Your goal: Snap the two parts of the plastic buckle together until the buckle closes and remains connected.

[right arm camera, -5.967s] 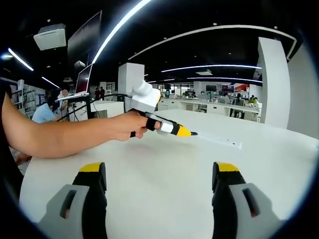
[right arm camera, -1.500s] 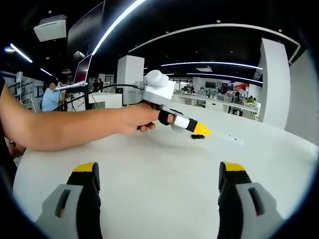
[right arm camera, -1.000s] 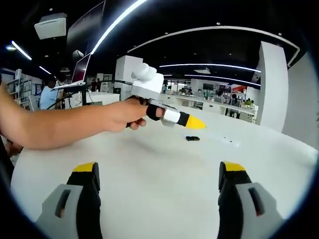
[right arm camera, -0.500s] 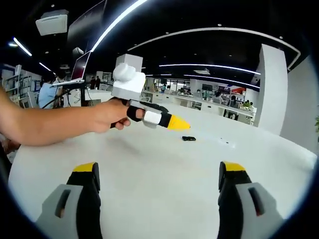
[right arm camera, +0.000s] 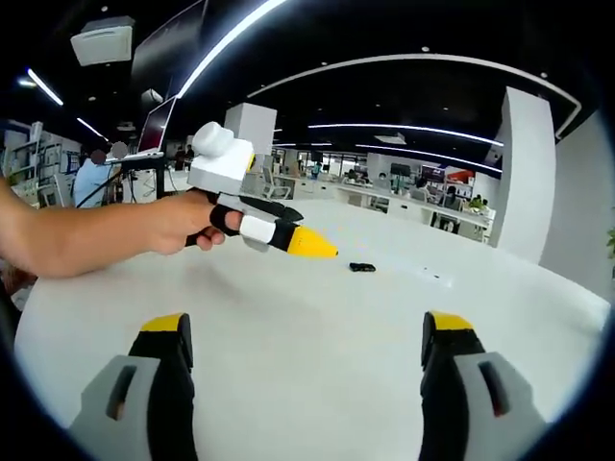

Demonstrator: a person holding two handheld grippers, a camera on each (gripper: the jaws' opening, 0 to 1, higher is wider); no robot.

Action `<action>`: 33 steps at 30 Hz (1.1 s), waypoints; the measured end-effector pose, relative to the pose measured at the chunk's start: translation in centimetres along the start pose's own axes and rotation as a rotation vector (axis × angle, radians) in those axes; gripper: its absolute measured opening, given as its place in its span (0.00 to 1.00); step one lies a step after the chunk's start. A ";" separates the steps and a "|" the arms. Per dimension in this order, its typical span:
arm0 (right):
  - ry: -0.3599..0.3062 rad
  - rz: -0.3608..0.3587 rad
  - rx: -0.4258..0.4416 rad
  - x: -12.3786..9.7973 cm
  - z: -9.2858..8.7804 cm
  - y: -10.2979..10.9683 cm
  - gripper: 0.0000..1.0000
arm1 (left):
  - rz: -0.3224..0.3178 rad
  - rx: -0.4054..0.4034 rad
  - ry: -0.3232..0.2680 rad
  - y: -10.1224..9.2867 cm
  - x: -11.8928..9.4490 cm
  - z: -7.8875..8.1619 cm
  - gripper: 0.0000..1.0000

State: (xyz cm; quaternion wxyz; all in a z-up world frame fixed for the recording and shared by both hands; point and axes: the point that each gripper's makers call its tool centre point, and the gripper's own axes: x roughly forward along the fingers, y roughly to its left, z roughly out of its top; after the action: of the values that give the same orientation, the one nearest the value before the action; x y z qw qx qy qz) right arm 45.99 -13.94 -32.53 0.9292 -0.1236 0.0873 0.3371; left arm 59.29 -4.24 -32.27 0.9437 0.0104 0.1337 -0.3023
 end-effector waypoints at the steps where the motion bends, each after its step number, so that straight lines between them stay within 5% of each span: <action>1: -0.001 0.001 -0.002 0.0 0.0 0.0 0.99 | 0.000 0.004 -0.005 0.0 -0.2 0.1 0.99; 33: -0.007 0.003 0.005 -0.1 -0.2 -0.1 1.00 | -0.035 0.030 -0.013 -2.5 -7.9 -0.9 0.99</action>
State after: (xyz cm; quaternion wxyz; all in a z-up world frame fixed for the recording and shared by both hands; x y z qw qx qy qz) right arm 45.97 -14.12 -32.63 0.9293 -0.1199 0.0854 0.3389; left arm 51.48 -1.67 -30.96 0.9389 0.0201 0.1233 -0.3207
